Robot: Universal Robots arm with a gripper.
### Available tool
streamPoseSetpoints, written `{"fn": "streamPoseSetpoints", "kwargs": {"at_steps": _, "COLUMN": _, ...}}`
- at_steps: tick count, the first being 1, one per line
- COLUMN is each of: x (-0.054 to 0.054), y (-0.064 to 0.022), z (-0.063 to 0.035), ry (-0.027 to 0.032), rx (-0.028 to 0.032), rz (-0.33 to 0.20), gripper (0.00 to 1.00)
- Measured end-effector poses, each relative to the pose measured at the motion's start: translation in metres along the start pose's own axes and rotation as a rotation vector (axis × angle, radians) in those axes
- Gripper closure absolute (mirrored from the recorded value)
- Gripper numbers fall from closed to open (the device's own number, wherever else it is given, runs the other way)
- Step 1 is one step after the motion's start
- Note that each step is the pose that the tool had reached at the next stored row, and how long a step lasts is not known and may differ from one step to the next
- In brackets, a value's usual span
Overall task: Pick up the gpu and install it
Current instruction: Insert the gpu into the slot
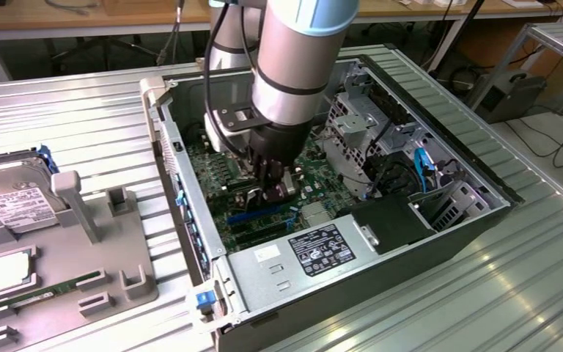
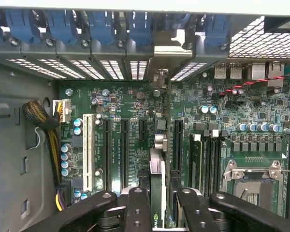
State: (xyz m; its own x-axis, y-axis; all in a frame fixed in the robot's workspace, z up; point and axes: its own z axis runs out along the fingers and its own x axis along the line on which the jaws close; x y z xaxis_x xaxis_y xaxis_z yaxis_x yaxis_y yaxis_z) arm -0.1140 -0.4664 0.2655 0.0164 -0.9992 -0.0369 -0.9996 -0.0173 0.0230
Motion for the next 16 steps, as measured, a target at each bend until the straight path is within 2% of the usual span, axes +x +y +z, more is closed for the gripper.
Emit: {"fn": "streamPoseSetpoints", "kwargs": {"at_steps": 16, "x": 0.001, "y": 0.0014, "z": 0.0119, "ry": 0.0004, "rx": -0.0002, "rz": 0.0, "gripper": 0.74}}
